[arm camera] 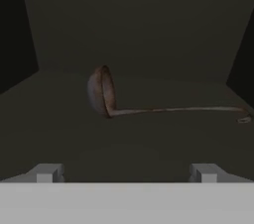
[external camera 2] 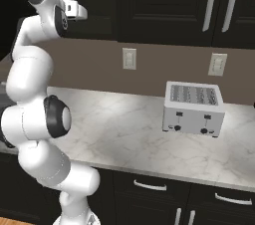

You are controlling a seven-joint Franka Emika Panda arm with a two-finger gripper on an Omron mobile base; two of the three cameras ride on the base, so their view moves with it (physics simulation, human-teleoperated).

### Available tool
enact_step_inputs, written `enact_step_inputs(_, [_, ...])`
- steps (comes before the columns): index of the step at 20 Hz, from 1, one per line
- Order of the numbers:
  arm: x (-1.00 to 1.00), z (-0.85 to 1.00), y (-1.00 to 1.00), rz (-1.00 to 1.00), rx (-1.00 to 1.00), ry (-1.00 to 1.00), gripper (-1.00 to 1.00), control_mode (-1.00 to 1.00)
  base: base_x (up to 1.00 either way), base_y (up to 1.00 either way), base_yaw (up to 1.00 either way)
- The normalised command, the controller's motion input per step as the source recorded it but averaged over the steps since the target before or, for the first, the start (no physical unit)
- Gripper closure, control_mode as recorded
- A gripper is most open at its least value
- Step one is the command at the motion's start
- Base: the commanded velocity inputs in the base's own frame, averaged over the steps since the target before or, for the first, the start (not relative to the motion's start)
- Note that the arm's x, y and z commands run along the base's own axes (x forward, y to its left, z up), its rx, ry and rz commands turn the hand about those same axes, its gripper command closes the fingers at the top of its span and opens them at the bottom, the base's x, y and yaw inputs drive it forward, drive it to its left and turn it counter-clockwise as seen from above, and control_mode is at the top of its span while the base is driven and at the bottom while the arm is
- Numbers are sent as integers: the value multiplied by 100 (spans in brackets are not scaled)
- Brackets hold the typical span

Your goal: Open the cabinet and move the ladle to the pot. Then close the cabinet.

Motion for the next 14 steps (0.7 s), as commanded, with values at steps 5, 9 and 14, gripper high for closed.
enact_step_inputs(5, [26, 0, 19, 0, 0, 6, -100, -100, 0, 0, 0])
enact_step_inputs(9, [28, 0, 10, 0, 0, 4, -100, -100, 0, 0, 0])
enact_step_inputs(14, [32, 0, 0, 0, 0, 0, -100, -100, 0, 0, 0])
